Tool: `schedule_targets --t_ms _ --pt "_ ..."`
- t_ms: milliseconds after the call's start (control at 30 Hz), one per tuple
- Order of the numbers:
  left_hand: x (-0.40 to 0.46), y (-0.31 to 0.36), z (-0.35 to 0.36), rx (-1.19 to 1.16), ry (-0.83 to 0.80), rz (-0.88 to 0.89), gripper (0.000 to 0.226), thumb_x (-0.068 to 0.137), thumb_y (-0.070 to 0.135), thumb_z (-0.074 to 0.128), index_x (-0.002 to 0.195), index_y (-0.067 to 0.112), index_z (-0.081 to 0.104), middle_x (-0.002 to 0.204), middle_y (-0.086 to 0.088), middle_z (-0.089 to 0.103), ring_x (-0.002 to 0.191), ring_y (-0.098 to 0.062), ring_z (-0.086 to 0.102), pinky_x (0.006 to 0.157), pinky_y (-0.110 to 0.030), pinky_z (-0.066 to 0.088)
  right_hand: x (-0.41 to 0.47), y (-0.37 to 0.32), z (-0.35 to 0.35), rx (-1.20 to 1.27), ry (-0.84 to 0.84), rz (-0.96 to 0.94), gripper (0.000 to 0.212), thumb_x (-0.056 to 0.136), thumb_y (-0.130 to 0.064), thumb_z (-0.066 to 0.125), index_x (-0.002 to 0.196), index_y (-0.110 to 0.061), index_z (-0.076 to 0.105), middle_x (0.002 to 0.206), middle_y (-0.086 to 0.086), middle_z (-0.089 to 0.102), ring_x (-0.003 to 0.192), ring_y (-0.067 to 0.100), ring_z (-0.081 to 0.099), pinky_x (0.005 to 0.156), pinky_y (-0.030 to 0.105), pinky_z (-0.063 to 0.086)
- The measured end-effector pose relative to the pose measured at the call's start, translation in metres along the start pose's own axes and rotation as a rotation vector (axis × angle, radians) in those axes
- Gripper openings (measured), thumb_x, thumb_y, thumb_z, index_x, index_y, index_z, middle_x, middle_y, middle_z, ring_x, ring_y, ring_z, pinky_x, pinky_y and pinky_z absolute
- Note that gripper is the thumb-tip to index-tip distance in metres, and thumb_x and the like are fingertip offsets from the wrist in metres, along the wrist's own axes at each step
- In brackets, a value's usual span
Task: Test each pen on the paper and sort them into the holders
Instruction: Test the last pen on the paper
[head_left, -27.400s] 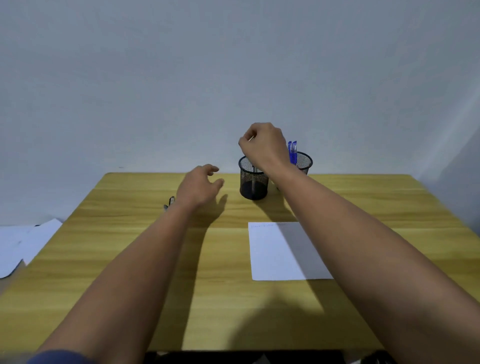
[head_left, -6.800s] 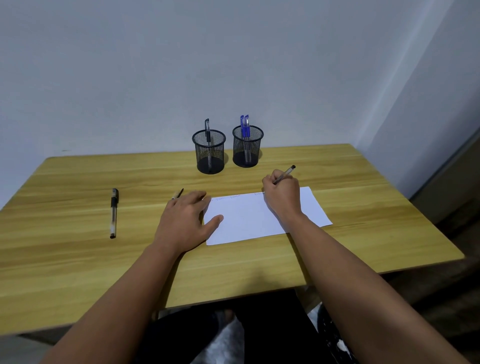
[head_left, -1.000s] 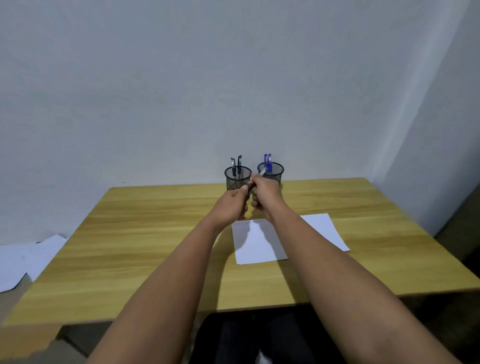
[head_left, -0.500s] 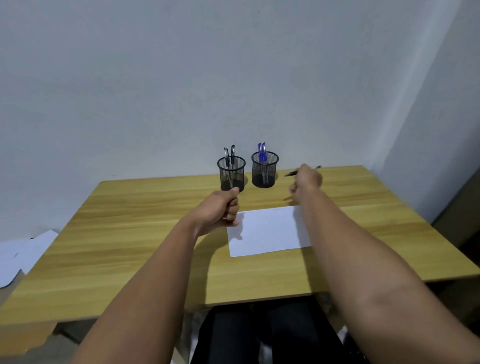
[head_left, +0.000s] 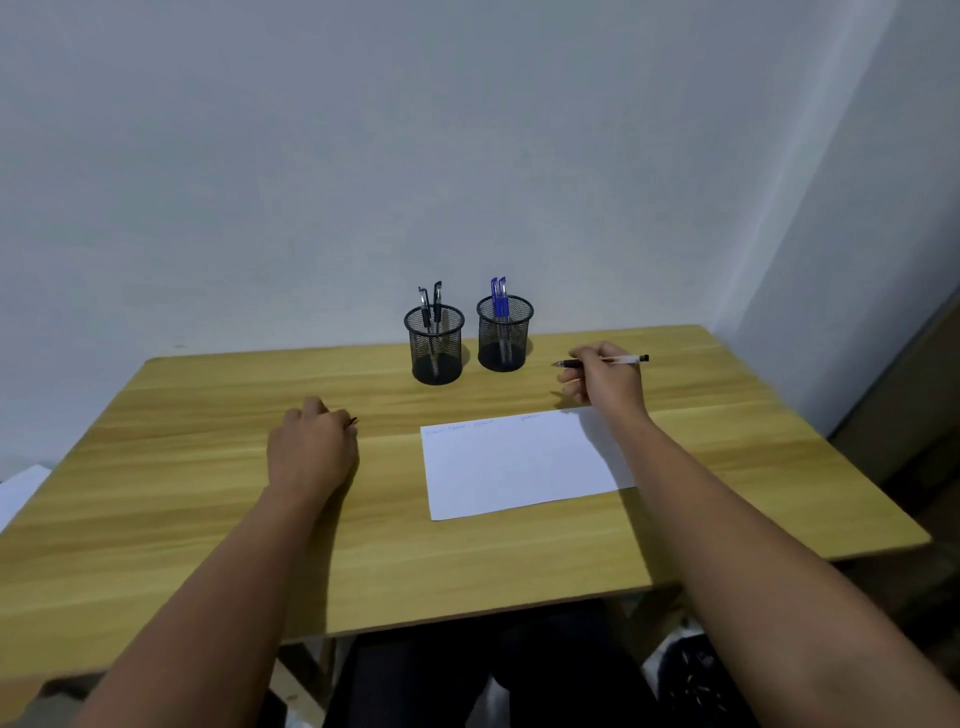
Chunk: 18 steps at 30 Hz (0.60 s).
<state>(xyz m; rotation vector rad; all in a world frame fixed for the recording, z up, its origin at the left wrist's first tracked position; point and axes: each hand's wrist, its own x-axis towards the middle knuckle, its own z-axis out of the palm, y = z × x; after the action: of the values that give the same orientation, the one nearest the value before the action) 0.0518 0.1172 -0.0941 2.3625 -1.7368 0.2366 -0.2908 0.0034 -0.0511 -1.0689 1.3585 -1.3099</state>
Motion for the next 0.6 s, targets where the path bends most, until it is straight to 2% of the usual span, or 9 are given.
schedule_targets --t_ms 67,133,167,233,300,367,500,600 --pt "-0.002 0.006 0.001 -0.024 0.108 0.054 0.030 0.095 0.036 0.058 0.116 0.018 0.070 0.117 -0.013 0.060 0.105 -0.039 0.055 0.081 -0.048 0.049 -0.005 0.005 0.001 0.058 -0.039 0.028 0.013 0.101 -0.009 0.062 0.096 -0.002 0.071 0.071 0.016 0.072 0.047 0.020 0.057 0.049 0.027 0.047" --pt "-0.006 0.016 0.000 -0.105 0.221 0.209 0.038 0.094 0.039 0.054 0.120 0.016 0.071 0.116 -0.011 0.063 0.101 -0.038 0.056 0.079 -0.047 0.050 -0.008 0.011 0.002 0.059 -0.075 0.014 0.016 0.102 -0.007 0.063 0.095 0.005 0.072 0.073 0.017 0.071 0.048 0.019 0.057 0.048 0.027 0.046" --pt "-0.008 0.021 -0.001 -0.169 0.230 0.306 0.044 0.094 0.043 0.051 0.123 0.016 0.070 0.118 -0.009 0.064 0.102 -0.036 0.057 0.081 -0.045 0.051 -0.009 0.015 0.003 0.063 -0.091 -0.001 0.018 0.102 -0.005 0.064 0.093 0.009 0.070 0.073 0.017 0.069 0.048 0.018 0.056 0.048 0.028 0.045" --pt "-0.013 0.034 -0.003 -0.276 0.113 0.439 0.056 0.093 0.052 0.045 0.133 0.018 0.064 0.130 -0.004 0.062 0.114 -0.030 0.056 0.092 -0.043 0.050 -0.006 0.024 0.005 0.113 -0.123 -0.027 0.023 0.102 -0.004 0.066 0.086 0.012 0.063 0.067 0.018 0.059 0.046 0.018 0.053 0.049 0.029 0.039" --pt "-0.018 0.042 -0.001 -0.320 -0.024 0.465 0.066 0.093 0.061 0.041 0.144 0.022 0.055 0.146 -0.001 0.055 0.131 -0.025 0.049 0.105 -0.041 0.044 -0.003 0.032 0.005 0.133 -0.158 -0.039 0.029 0.104 -0.007 0.068 0.079 0.003 0.057 0.061 0.014 0.052 0.046 0.019 0.049 0.046 0.028 0.037" --pt "-0.021 0.045 0.007 -0.304 -0.079 0.452 0.071 0.093 0.067 0.039 0.148 0.024 0.051 0.154 0.001 0.048 0.141 -0.021 0.042 0.112 -0.041 0.038 -0.002 0.039 0.004 0.121 -0.180 -0.028 0.031 0.105 -0.010 0.068 0.078 0.000 0.055 0.061 0.015 0.052 0.046 0.021 0.047 0.045 0.026 0.036" --pt "-0.023 0.042 0.024 -0.263 -0.038 0.450 0.075 0.090 0.073 0.036 0.145 0.026 0.054 0.153 0.002 0.050 0.141 -0.021 0.044 0.111 -0.048 0.037 0.002 0.051 0.000 0.035 -0.199 -0.039 0.037 0.104 -0.013 0.069 0.071 -0.005 0.055 0.060 0.014 0.057 0.044 0.018 0.050 0.044 0.023 0.039" --pt "-0.023 0.043 0.028 -0.299 -0.008 0.434 0.072 0.088 0.072 0.041 0.142 0.027 0.058 0.150 0.004 0.052 0.139 -0.021 0.046 0.109 -0.050 0.038 0.007 0.051 0.001 0.032 -0.235 -0.023 0.037 0.099 -0.014 0.076 0.077 0.007 0.056 0.058 0.012 0.048 0.047 0.016 0.051 0.058 0.027 0.052"
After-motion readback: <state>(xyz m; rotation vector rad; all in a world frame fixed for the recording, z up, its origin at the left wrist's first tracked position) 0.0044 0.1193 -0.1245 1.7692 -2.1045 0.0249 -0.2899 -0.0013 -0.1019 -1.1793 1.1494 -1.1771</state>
